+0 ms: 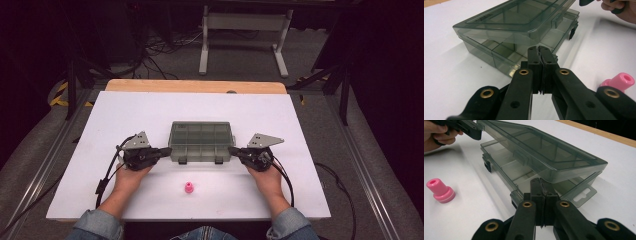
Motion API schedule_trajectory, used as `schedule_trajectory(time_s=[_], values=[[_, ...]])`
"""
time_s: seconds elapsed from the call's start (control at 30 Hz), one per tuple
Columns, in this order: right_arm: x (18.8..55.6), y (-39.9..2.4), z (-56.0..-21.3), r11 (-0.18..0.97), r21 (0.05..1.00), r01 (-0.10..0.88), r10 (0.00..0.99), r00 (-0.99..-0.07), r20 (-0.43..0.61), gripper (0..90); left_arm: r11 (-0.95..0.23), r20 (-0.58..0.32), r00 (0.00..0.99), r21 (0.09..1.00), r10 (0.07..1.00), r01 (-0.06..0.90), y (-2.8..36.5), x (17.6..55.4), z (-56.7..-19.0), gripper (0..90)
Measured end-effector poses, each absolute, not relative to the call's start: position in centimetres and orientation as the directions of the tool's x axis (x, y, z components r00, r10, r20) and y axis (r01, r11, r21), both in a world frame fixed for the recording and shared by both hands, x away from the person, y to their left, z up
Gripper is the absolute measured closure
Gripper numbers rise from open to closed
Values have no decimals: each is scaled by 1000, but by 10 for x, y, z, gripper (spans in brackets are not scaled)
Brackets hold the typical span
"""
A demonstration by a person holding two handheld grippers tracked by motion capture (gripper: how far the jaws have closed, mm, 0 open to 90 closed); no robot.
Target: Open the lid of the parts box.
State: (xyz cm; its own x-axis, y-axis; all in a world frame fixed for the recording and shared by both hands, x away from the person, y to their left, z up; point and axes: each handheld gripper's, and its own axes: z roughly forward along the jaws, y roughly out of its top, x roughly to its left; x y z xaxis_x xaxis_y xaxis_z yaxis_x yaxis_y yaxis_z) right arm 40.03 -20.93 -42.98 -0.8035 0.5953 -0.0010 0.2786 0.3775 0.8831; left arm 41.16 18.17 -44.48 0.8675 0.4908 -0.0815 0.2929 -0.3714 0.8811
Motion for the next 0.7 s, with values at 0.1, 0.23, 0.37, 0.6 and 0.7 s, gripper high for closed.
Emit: schedule_trajectory(time_s=[0.1, 0.23, 0.37, 0.6, 0.7], values=[[400, -209, -430, 376, 883, 281, 595, -804, 3, 898, -366, -85, 869, 884, 488, 292, 181, 411, -445, 883], [399, -209, -431, 387, 874, 296, 594, -804, 9, 882, -364, -80, 869, 887, 487, 286, 182, 411, -444, 883], [394, -211, -428, 401, 868, 292, 599, -801, -7, 814, -354, -92, 868, 888, 487, 293, 183, 411, -444, 874], [392, -212, -423, 410, 861, 299, 620, -785, -23, 528, -334, -108, 866, 894, 489, 300, 184, 413, -444, 862], [397, -208, -422, 447, 842, 302, 625, -779, -52, 374, -330, -114, 864, 894, 490, 305, 184, 414, -444, 833]])
